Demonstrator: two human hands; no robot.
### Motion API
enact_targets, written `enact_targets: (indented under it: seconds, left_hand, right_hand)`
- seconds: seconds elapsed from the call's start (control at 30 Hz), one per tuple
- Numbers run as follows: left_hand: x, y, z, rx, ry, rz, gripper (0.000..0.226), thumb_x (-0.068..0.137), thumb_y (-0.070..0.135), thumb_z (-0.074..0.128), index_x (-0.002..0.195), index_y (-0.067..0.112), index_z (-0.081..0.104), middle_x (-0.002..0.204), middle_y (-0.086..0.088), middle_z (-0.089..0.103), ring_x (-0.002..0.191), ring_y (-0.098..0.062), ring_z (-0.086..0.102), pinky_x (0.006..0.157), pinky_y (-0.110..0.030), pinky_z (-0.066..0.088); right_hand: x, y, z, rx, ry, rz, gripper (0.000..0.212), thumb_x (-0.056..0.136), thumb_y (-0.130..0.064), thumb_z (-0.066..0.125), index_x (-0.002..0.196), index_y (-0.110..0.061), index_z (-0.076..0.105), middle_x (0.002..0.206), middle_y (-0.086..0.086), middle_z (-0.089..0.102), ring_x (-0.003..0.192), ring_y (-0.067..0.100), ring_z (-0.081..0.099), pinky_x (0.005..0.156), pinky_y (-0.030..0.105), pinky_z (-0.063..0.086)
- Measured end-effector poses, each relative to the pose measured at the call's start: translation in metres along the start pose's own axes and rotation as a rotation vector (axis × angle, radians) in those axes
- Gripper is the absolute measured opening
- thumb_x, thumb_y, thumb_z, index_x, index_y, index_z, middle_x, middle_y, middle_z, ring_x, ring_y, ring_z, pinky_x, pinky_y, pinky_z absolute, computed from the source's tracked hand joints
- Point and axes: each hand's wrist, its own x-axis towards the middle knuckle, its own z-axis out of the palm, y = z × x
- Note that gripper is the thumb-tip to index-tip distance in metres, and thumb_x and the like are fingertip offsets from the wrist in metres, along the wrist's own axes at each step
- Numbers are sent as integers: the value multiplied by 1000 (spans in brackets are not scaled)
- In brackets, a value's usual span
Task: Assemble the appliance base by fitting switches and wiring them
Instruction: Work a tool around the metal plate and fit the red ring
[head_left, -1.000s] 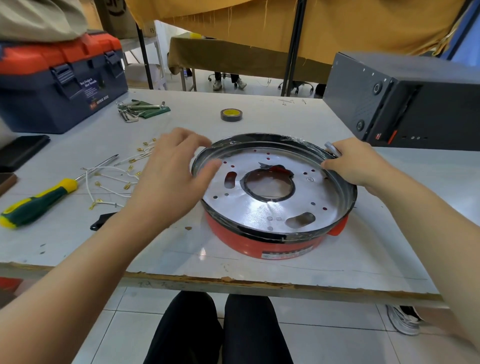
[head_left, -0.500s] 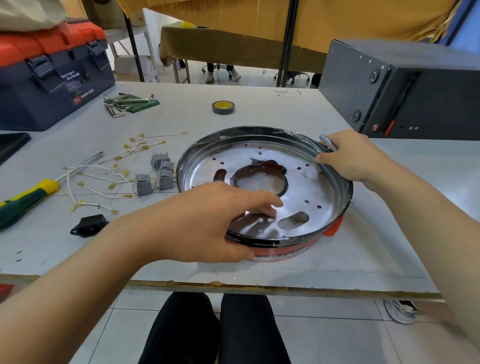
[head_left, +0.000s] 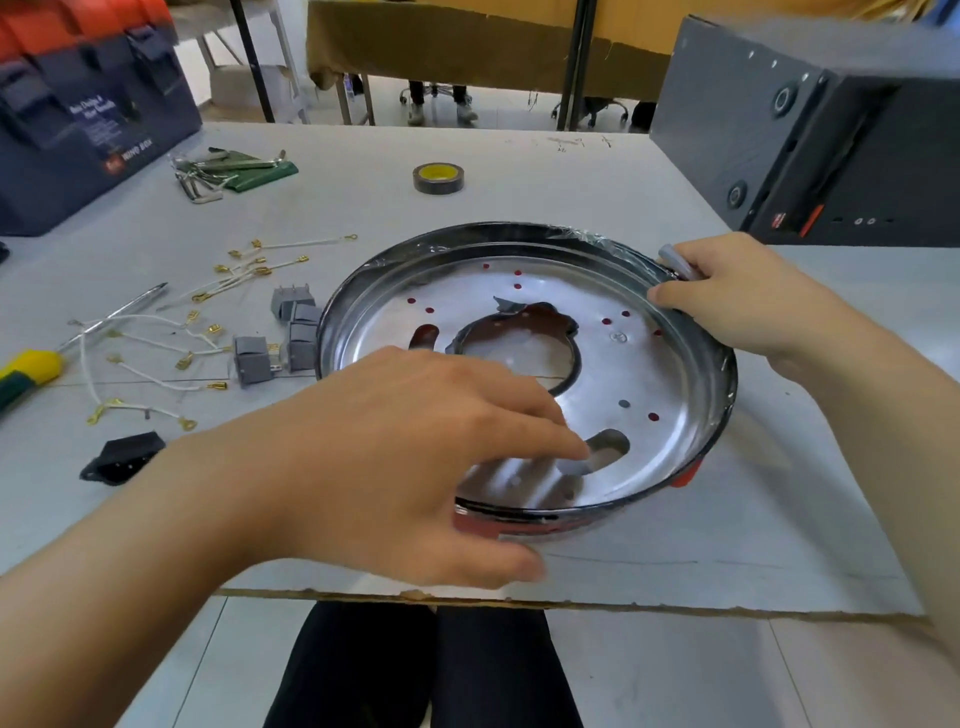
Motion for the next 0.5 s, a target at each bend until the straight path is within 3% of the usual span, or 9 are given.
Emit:
enact_targets:
  seconds: [0.17,0.5]
  left_hand:
    - [9,-10,3,-69,-31,16,50,72,54,65,116,31,67,111,19,60,93,-5,58,65,-34,53]
    - [8,-17,6,-141,-10,36,53,67,48,70,117,30,67,111,20,61,90,4,45,64,-31,53]
  right_hand:
    - [0,3,-1,2,8,-33,20,85,-11,53,69,0,48,67,15,48,62,22,42,60,32,34]
    - [3,7,-1,4,14,-63,18,84,-9,54,77,7,49,68,15,45,61,22,39,60,34,34]
